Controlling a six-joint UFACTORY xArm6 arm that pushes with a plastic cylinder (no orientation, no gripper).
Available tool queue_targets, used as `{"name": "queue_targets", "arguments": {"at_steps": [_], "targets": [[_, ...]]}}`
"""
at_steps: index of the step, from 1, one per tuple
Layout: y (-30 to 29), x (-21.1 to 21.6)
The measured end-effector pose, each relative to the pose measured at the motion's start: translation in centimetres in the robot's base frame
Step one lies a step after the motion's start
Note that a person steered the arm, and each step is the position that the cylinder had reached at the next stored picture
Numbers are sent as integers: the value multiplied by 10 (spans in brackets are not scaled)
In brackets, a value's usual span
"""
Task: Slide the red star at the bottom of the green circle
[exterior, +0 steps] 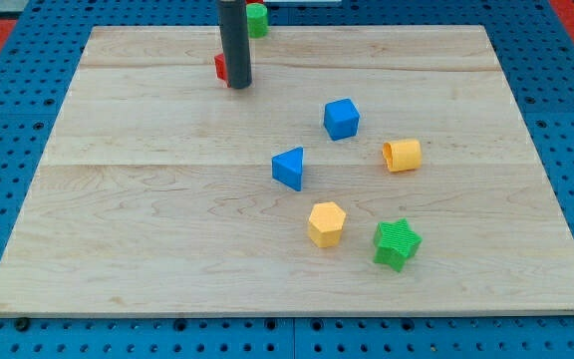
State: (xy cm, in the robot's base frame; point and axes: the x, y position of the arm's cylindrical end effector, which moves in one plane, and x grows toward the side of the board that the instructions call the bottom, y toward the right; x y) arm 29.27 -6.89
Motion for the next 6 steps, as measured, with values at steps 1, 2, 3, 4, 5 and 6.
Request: {"name": "queue_targets", "arguments": {"at_steps": [1,2,3,4,5,6], "targets": [[-14,2],[-63,14],[-29,-37],[0,-68],[-4,-59],[-4,-29]]}}
